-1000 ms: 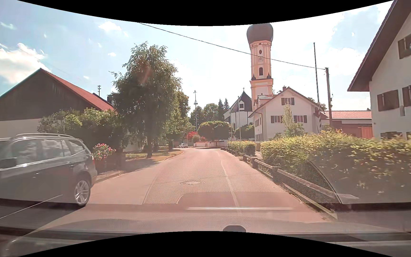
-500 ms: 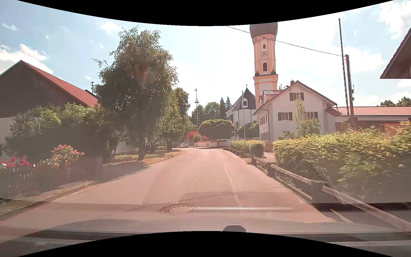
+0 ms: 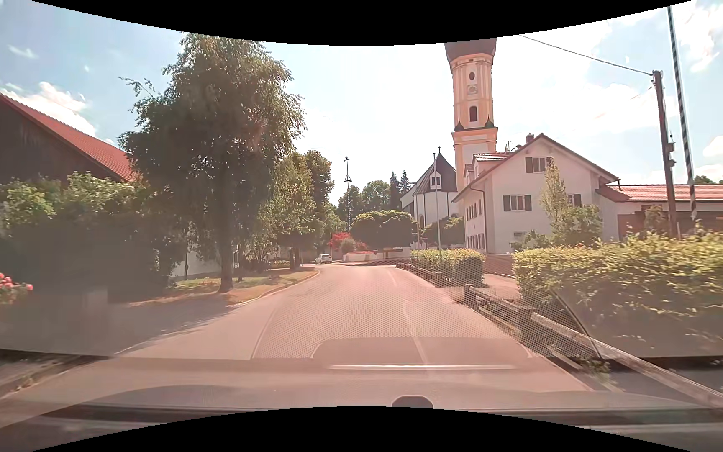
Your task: Follow the waypoints while adhering to traffic rules and regulations
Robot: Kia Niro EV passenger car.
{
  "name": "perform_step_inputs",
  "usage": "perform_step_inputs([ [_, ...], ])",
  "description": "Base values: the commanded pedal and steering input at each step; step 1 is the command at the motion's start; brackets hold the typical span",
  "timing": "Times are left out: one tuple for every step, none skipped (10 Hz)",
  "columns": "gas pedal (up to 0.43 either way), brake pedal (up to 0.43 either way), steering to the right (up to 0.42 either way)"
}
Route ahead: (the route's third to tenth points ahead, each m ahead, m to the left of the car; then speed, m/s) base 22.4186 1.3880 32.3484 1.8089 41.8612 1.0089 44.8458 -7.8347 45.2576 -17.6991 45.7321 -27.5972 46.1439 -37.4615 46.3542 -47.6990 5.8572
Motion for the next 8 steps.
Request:
perform_step_inputs([
  [0.110,0.000,-0.007],
  [0.110,0.000,-0.008],
  [0.110,0.000,-0.014],
  [0.110,0.000,-0.015],
  [0.110,0.000,-0.014],
  [0.110,0.000,-0.012],
  [0.098,0.000,-0.011],
  [0.098,0.000,-0.011],
])
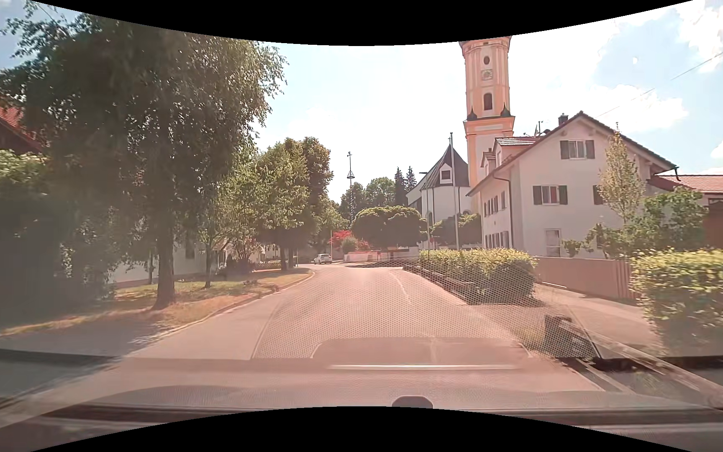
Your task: Follow the waypoints while adhering to traffic rules and regulations
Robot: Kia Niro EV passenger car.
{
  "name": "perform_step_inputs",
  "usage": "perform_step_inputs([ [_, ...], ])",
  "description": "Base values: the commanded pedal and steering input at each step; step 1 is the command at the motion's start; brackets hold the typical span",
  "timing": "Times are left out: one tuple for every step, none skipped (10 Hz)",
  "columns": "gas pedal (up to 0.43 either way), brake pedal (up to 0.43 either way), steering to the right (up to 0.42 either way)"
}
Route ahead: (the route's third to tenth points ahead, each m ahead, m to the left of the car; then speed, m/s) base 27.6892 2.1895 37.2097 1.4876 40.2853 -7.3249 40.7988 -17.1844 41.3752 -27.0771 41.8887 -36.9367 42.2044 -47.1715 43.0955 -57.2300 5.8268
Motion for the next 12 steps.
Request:
perform_step_inputs([
  [0.098,0.000,-0.011],
  [0.098,0.000,-0.011],
  [0.087,0.000,-0.011],
  [0.047,0.000,-0.010],
  [0.039,0.000,-0.010],
  [0.039,0.000,-0.010],
  [0.039,0.000,-0.010],
  [0.039,0.000,-0.010],
  [0.039,0.000,-0.010],
  [0.039,0.000,-0.010],
  [0.039,0.000,-0.009],
  [0.059,0.000,-0.009],
])
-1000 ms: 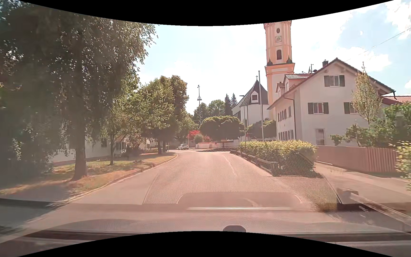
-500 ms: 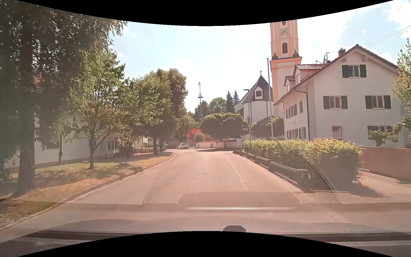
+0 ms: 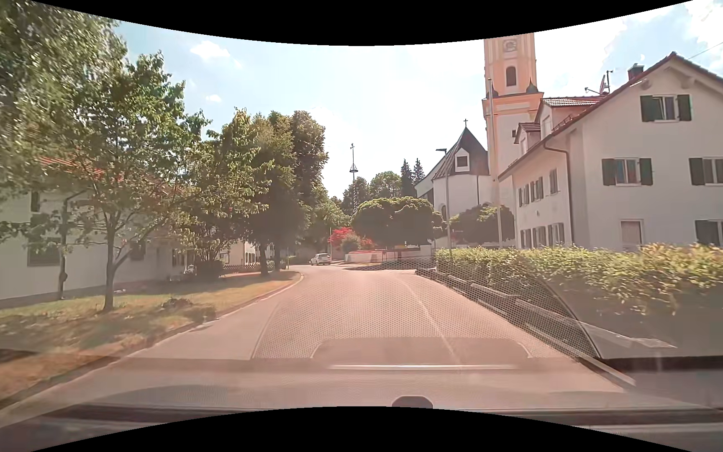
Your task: Follow the waypoints while adhering to traffic rules and regulations
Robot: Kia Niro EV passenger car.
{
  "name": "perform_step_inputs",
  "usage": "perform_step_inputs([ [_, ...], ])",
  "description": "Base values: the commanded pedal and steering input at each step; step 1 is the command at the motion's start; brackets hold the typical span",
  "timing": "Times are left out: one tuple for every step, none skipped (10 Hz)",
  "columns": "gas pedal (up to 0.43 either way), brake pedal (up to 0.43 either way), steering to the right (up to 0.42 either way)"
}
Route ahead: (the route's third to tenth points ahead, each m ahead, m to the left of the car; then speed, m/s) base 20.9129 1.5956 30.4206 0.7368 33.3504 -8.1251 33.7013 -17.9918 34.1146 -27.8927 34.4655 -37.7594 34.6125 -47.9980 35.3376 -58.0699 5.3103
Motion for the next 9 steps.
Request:
perform_step_inputs([
  [0.059,0.000,-0.009],
  [0.067,0.000,-0.010],
  [0.067,0.000,-0.010],
  [0.098,0.000,-0.012],
  [0.098,0.000,-0.015],
  [0.098,0.000,-0.017],
  [0.110,0.000,-0.018],
  [0.110,0.000,-0.019],
  [0.110,0.000,-0.019],
])
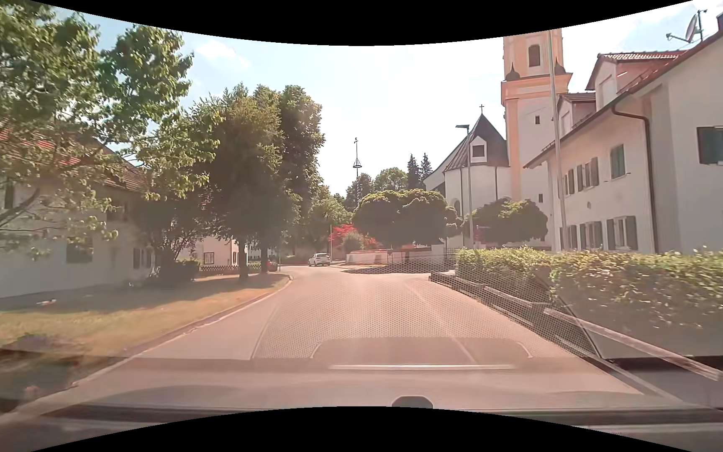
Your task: Follow the waypoints while adhering to traffic rules and regulations
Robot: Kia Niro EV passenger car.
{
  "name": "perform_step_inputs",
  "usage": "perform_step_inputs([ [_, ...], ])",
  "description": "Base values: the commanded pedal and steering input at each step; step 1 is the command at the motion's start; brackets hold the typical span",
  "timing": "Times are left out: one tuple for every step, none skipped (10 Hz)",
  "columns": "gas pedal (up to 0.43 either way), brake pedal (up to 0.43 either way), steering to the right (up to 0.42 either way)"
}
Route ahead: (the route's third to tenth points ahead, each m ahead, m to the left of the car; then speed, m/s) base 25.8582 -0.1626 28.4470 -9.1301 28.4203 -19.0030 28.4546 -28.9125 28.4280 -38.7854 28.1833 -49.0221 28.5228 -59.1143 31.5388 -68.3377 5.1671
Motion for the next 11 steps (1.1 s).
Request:
perform_step_inputs([
  [0.110,0.000,-0.020],
  [0.079,0.000,-0.020],
  [0.067,0.000,-0.020],
  [0.039,0.000,-0.020],
  [0.028,0.000,-0.020],
  [0.028,0.000,-0.020],
  [0.028,0.000,-0.020],
  [0.028,0.000,-0.020],
  [0.000,0.000,-0.020],
  [0.000,0.000,-0.020],
  [0.000,0.000,-0.020],
])
